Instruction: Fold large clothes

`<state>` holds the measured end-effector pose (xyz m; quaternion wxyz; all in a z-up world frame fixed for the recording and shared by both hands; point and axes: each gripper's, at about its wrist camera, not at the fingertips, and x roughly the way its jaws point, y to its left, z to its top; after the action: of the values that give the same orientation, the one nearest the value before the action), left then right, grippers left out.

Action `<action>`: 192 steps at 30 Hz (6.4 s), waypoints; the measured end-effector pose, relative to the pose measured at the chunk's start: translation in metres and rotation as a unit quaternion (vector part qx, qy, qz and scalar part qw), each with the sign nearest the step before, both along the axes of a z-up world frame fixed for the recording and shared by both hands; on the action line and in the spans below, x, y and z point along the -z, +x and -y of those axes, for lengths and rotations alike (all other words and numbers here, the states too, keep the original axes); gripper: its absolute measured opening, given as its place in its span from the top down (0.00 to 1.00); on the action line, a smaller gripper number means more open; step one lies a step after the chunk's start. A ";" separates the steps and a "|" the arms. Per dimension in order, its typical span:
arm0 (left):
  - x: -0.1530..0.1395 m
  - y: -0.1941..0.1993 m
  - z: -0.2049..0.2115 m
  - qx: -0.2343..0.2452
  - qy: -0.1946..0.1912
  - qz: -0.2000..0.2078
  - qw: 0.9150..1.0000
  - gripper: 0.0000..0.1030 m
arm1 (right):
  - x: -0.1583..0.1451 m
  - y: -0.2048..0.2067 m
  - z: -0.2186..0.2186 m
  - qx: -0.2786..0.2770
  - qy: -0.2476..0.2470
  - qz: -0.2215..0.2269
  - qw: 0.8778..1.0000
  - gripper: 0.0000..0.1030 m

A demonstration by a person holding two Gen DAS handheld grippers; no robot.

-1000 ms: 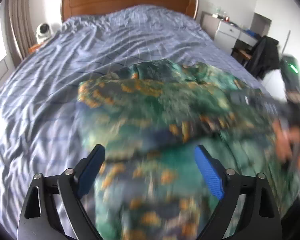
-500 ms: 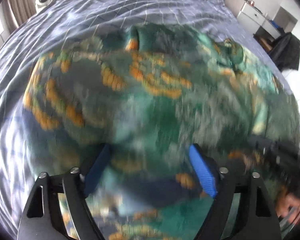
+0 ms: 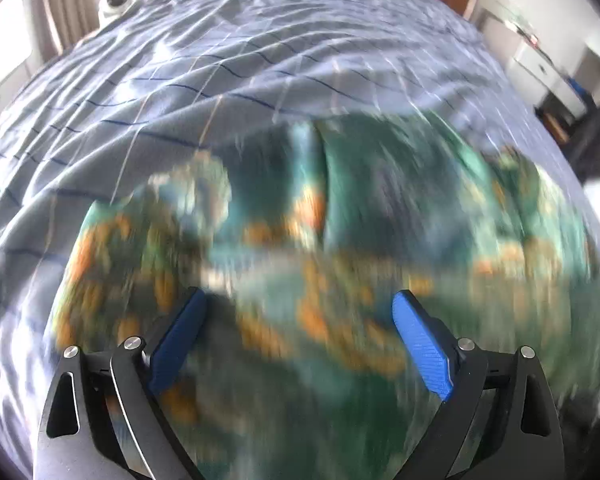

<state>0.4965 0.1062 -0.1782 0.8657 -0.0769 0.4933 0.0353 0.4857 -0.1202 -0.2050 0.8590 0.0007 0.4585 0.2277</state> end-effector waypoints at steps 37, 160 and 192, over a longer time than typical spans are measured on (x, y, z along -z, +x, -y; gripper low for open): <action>-0.049 -0.356 0.021 0.055 0.066 0.042 0.995 0.06 | -0.070 -0.269 0.151 0.155 -0.051 0.081 0.983 0.34; -0.059 -0.150 -0.070 0.099 -0.119 -0.002 0.988 0.07 | -0.086 -0.073 0.254 0.108 0.043 -0.034 0.993 0.10; 0.017 -0.098 -0.067 -0.051 0.044 0.140 0.988 0.86 | -0.006 -0.004 0.166 0.162 -0.190 0.134 0.959 0.85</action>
<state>0.3990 0.1731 -0.1951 0.9258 -0.0682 0.3608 0.0901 0.4818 -0.2866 -0.1991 0.9224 -0.1188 0.3675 -0.0073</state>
